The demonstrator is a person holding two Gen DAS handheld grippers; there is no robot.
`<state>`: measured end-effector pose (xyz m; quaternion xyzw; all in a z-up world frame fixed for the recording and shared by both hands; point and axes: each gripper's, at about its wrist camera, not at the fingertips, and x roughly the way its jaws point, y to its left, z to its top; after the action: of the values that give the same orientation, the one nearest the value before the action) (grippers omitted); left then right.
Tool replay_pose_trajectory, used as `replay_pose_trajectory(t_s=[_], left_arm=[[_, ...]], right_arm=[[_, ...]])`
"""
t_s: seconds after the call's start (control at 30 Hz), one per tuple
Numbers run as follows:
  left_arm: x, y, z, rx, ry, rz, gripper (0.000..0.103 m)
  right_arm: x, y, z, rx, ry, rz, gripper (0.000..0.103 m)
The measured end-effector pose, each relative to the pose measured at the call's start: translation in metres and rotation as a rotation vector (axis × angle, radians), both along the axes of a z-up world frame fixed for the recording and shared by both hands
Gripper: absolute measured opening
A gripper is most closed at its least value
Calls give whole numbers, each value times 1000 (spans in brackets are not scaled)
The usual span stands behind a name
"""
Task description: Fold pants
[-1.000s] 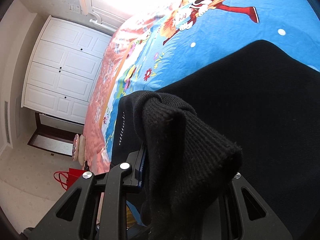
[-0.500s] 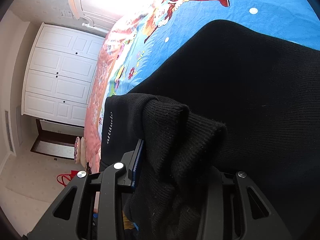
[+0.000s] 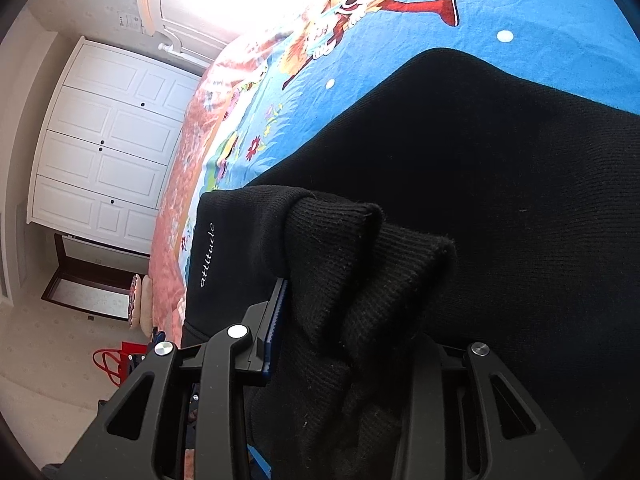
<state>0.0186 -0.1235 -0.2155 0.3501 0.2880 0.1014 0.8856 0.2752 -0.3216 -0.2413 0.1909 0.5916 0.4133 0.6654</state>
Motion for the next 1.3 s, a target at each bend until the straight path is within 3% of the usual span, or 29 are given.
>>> replay_pose_trajectory(t_s=[0.07,0.1,0.13,0.17,0.27,0.3,0.33,0.37,0.43,0.5,0.63,0.67,0.73,0.8,0.87,0.97,1.03,1.1,1.13,1.17,1.2,1.23,1.3], left_arm=[[5,-13,-16,148,48,-17,61],[6,-15,-25,224,48,-30,51],[9,-14,-29,272,46,-25,35],[11,-9,-26,262,49,-12,32],[13,14,-6,122,57,38,32],[11,18,-3,102,60,43,36],[9,23,-4,83,59,52,53],[7,29,-6,65,65,70,60],[-3,38,-5,-3,83,61,64],[-16,48,0,-68,102,76,70],[-37,76,8,-176,164,162,71],[-41,84,14,-219,161,180,71],[-40,103,33,-387,134,210,66],[-24,120,56,-581,72,219,55],[12,131,72,-767,46,183,45],[88,134,75,-941,77,130,38],[140,130,61,-963,191,112,34],[182,127,39,-901,264,144,33],[200,136,31,-863,262,200,34],[211,148,27,-830,240,277,42],[217,162,27,-822,207,373,40],[216,177,30,-858,186,447,39],[201,202,37,-1058,153,439,39]], right_arm=[[1,2,-1,-3,0,1,34],[0,4,0,-7,0,0,34],[0,5,2,-9,-3,1,33],[-1,5,5,-6,-8,1,30],[-7,14,16,69,-16,27,27],[-10,19,20,87,-37,47,27],[-13,23,22,76,-61,56,27],[-14,26,20,29,-86,48,27],[-16,25,14,-118,-160,13,29],[-23,13,13,-128,-196,-13,30],[-26,-19,23,-200,-245,-121,50],[-26,-25,27,-223,-259,-150,51],[-28,-32,40,-257,-314,-184,52],[-33,-25,54,-246,-360,-178,53],[-43,-3,65,-240,-414,-141,71],[-63,41,67,-260,-500,-49,81],[-70,58,58,-309,-528,-35,85],[-72,68,43,-353,-522,-25,85],[-71,71,34,-403,-519,-22,85],[-69,73,25,-441,-513,-22,85],[-70,71,20,-437,-511,-26,86],[-73,70,21,-427,-532,-29,87],[-78,76,19,-469,-568,0,88]])
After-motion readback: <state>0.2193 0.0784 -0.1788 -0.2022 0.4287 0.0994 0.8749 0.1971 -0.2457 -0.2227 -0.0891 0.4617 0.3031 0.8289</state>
